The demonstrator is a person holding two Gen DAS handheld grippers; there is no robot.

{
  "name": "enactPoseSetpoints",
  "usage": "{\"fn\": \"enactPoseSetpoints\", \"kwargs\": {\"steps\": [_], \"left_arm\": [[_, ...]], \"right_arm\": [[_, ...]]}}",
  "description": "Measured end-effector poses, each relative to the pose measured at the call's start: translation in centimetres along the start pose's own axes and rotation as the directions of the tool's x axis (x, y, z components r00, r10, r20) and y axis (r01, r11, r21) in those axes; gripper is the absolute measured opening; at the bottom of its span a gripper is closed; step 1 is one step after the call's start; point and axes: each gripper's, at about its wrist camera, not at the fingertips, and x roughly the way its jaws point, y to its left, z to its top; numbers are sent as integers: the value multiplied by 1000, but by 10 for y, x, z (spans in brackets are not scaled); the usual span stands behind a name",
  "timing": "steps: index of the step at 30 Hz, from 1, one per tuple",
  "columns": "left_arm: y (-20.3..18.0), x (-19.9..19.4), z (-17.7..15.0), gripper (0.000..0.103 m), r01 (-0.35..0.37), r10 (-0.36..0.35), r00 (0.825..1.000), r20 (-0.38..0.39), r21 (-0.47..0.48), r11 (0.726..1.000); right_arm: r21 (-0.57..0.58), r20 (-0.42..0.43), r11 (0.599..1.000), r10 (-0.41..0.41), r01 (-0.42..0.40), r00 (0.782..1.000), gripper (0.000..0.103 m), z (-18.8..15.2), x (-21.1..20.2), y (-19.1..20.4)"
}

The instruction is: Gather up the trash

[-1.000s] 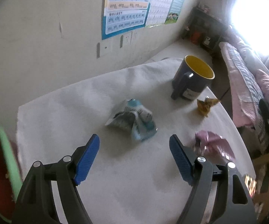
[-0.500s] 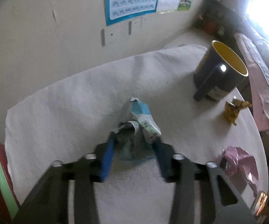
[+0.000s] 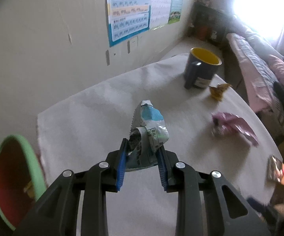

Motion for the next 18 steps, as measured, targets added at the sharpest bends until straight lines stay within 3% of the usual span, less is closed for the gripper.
{"fn": "enactPoseSetpoints", "kwargs": {"steps": [5,11,18], "left_arm": [[-2,-52,-29,26,-24,21,998,60,59,998],[0,-74,-54,26,6,-8,999,33,62,998],[9,-83,-82,27,26,-26,1000,-6,31,999]], "right_arm": [[-19,-13,999,-44,43,999,73,-3,3,1],[-57,-27,996,-69,68,997,72,-7,6,8],[-115,-75,991,-84,75,994,43,-14,17,19]]}}
